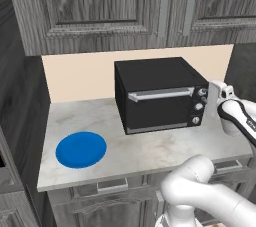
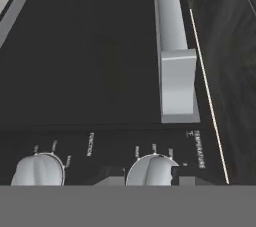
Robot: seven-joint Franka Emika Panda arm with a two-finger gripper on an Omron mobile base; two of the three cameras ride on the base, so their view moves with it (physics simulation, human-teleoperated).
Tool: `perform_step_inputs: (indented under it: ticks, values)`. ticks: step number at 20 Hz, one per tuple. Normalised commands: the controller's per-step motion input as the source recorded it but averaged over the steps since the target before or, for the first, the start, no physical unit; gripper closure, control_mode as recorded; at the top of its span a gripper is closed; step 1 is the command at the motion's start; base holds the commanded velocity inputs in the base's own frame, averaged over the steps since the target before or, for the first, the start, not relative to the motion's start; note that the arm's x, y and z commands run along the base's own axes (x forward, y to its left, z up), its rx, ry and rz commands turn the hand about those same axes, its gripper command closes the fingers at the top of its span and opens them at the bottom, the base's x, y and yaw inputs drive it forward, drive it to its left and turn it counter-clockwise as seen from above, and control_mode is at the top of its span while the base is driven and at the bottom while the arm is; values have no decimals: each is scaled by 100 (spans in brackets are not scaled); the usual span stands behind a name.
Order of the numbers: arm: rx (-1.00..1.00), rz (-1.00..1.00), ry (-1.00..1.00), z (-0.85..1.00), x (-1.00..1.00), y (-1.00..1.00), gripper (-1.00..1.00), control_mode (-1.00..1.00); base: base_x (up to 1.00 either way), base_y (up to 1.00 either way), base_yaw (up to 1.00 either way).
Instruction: Pull the toaster oven rack outwards. Pick up the baguette from the plate and place it on the toaster oven rack. Close the toaster oven door fully and set the temperature to the lowest setting.
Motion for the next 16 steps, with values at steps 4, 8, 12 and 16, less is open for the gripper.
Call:
perform_step_inputs:
  ticks: [4,8,12,16]
  values:
    - [-1,0,6,-32,0,0,100,-100,0,0,0]
    - [-3,0,8,-24,0,-2,100,-100,0,0,0]
    - [-2,0,1,-25,0,-5,100,-100,0,0,0]
    - [0,0,0,-24,0,-2,100,-100,0,0,0]
